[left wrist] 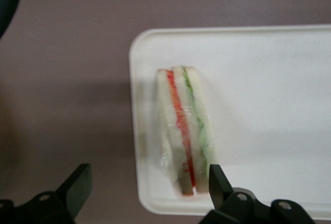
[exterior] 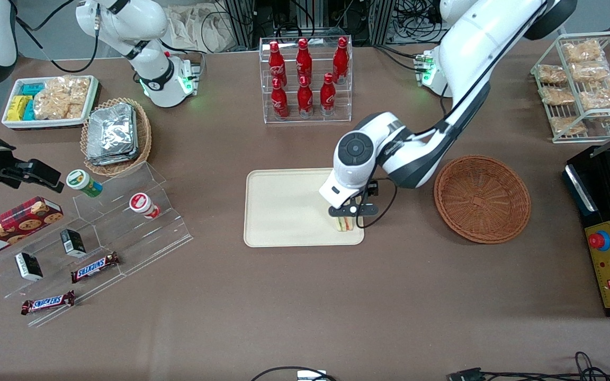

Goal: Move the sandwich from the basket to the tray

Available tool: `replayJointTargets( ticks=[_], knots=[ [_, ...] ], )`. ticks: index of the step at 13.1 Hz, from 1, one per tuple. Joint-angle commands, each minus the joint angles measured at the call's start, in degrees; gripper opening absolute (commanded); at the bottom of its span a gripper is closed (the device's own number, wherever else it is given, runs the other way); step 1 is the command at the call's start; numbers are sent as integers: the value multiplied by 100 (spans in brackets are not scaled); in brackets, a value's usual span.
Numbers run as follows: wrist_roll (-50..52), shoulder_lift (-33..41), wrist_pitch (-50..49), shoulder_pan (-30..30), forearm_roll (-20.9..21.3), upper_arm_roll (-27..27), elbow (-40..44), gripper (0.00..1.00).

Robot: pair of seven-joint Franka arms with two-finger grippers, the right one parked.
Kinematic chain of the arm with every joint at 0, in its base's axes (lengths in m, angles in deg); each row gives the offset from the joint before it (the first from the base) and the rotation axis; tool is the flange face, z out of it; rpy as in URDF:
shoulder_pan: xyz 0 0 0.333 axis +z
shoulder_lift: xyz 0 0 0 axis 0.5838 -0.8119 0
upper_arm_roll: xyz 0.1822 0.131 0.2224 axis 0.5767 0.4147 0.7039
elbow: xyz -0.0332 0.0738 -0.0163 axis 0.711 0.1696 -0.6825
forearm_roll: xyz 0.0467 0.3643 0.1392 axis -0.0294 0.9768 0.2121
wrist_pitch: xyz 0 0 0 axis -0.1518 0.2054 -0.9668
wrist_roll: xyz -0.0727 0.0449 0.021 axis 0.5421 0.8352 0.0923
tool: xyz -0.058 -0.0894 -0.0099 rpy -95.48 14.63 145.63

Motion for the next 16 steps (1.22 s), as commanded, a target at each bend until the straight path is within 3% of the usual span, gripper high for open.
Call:
replayJointTargets(
  ticks=[1,3,5,6,11,13,16],
  knots=[
    [-118,1009,-677,39,-249,35,-29,100],
    [-791,1624,-1055,30,-643,603,-55,100],
    [-1767,2222,-1424,-31,-1450,1559,-81,100],
    [-2050,2451,-1582,-40,-1602,1956,-99,100],
    [-4069,2893,-2085,-23,-1656,3539,-55,100],
    [-4686,2806,-2146,-14,-2041,4189,198,100],
    [-4673,2735,-2410,-40,-2121,4412,567,100]
  ],
)
